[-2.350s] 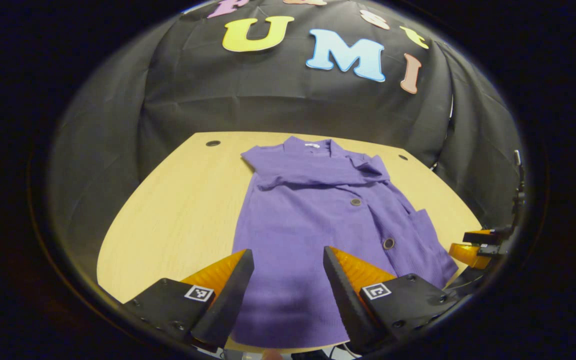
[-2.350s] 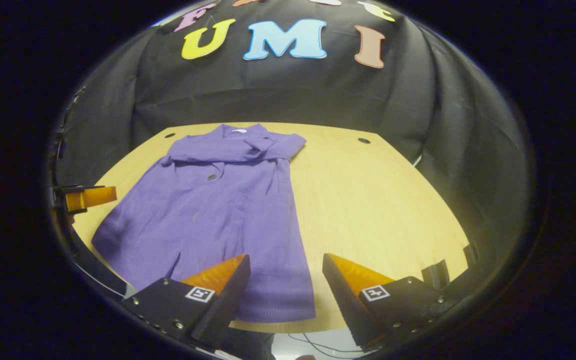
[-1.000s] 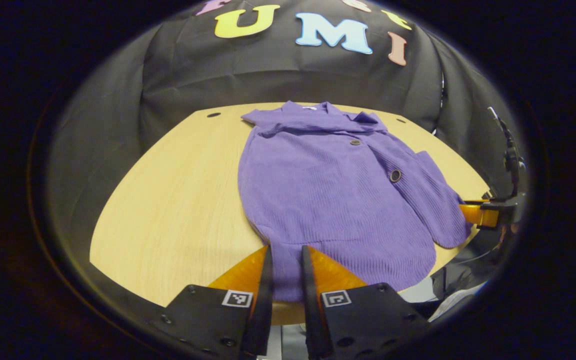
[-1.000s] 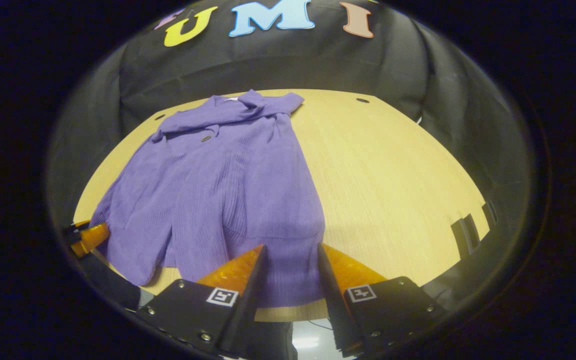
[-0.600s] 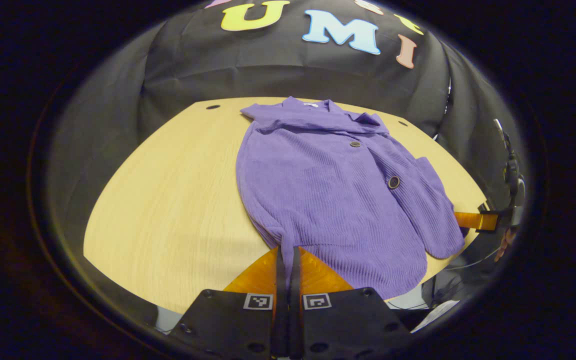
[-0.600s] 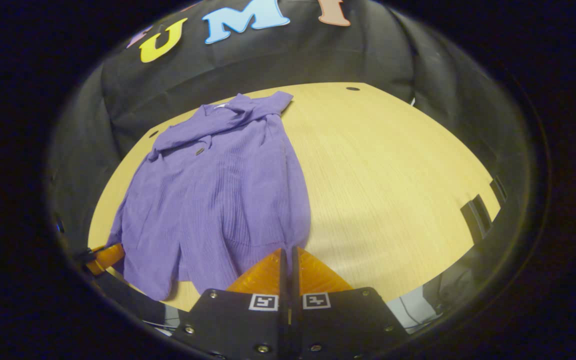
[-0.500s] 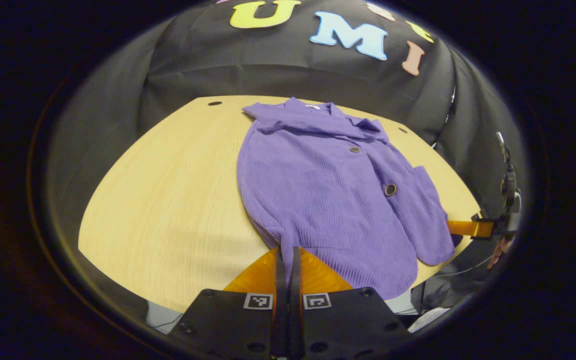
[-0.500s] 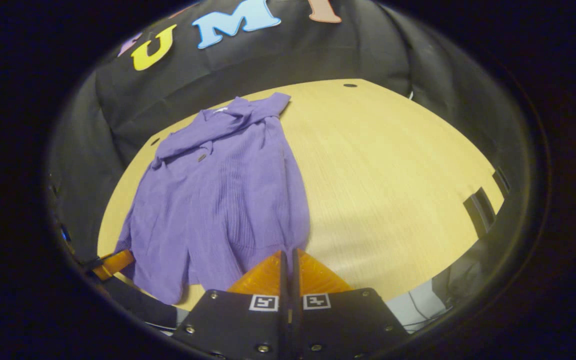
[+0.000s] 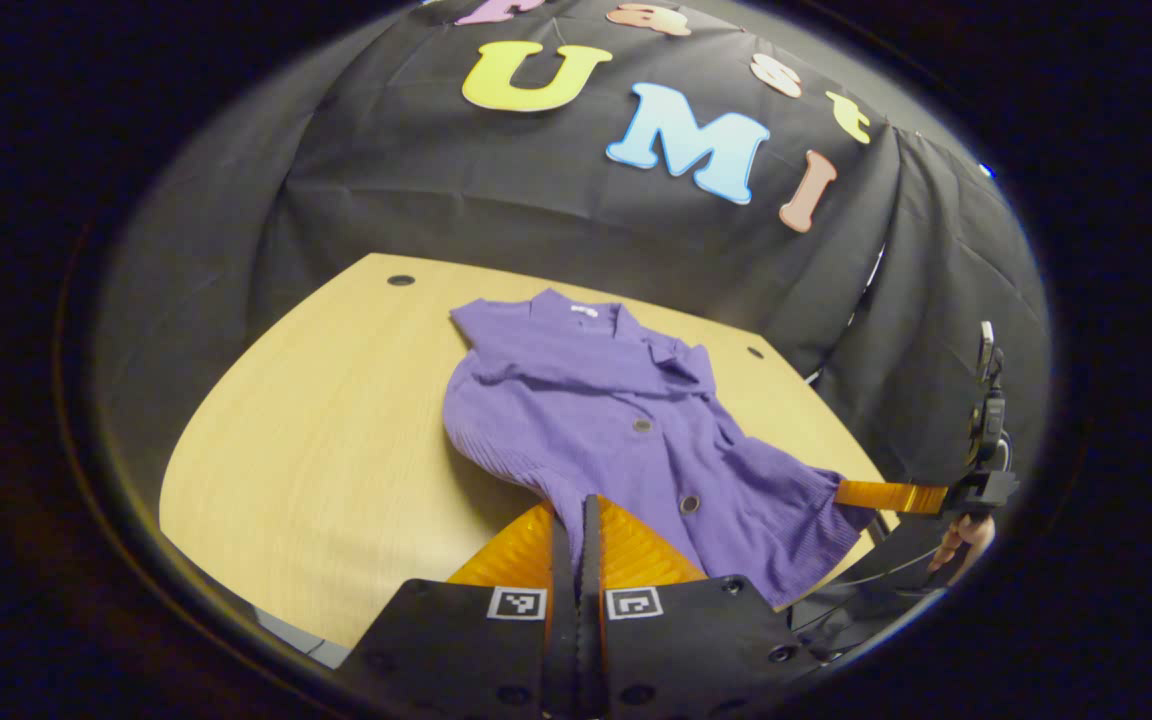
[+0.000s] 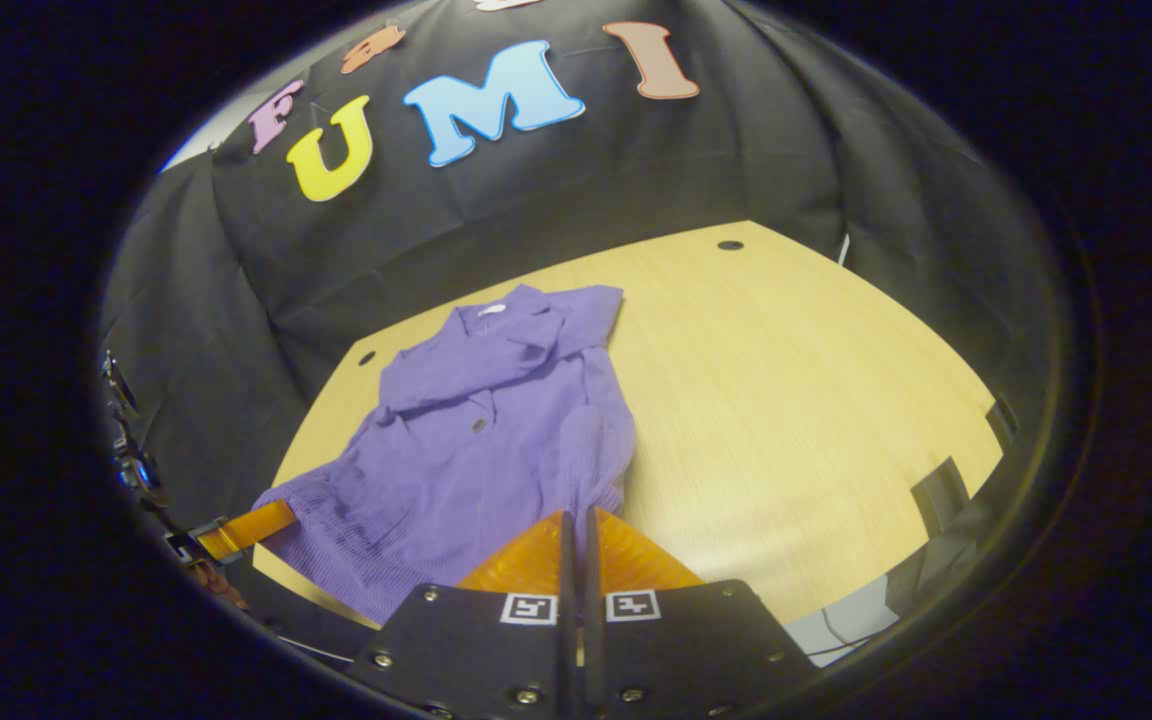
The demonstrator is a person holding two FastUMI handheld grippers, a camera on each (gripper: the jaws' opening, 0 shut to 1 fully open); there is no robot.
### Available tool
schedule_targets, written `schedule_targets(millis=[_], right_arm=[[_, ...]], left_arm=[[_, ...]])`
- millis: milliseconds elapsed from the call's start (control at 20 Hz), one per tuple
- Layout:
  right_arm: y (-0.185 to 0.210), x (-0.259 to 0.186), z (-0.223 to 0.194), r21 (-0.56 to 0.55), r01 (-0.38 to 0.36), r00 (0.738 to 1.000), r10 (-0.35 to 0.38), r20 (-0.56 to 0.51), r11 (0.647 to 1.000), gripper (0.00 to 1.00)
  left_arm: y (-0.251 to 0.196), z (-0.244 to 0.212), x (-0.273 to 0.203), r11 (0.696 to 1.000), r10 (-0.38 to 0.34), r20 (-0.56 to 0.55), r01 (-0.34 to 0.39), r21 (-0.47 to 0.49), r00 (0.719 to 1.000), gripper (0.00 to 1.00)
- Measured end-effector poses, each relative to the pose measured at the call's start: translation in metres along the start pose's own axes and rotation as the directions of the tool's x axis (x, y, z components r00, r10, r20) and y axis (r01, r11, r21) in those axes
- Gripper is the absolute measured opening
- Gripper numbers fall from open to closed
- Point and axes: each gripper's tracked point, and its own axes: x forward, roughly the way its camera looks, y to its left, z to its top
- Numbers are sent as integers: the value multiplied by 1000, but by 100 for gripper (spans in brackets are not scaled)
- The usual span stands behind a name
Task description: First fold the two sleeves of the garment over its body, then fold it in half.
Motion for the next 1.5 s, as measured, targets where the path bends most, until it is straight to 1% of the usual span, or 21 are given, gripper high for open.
schedule_targets(millis=[100,200,350,500,600,800,900,950,1000,1050,1100,1200,1350,1500], right_arm=[[6,2,27,-6,-29,999,29,35,1000,3],[11,6,56,-11,-60,996,60,64,998,3],[19,13,109,8,-105,988,104,117,994,3],[19,31,155,4,-129,981,127,150,992,2],[18,48,165,-6,-138,982,138,132,990,3],[24,76,169,-7,-167,982,167,91,986,2],[30,88,161,-29,-177,982,178,65,984,2],[31,93,157,-51,-173,983,175,52,984,0],[32,96,154,-68,-167,985,170,42,984,2],[33,100,155,-68,-171,984,173,36,983,2],[36,104,159,-51,-181,983,183,36,982,2],[37,120,170,-24,-182,982,183,47,983,2],[32,142,192,-13,-158,985,159,74,987,2],[28,167,220,-40,-121,986,125,112,992,2]], left_arm=[[-6,33,2,1000,-8,47,8,-6,999,8],[-6,64,8,1000,1,90,0,-9,996,7],[-10,98,20,999,0,114,4,-33,993,7],[-14,128,45,999,6,124,-1,-34,992,7],[-20,144,60,1000,2,127,2,-30,992,7],[-39,180,96,1000,-19,154,21,-7,988,7],[-52,204,116,999,-39,171,42,-13,985,7],[-58,218,126,999,-48,184,50,-5,982,7],[-63,233,135,998,-57,198,56,9,979,7],[-69,247,145,998,-66,224,62,23,972,7],[-74,264,156,997,-75,250,67,39,965,7],[-79,284,177,996,-73,268,58,64,961,7],[-78,309,212,997,-67,279,54,55,958,7],[-66,327,246,996,-39,291,14,85,956,7]])
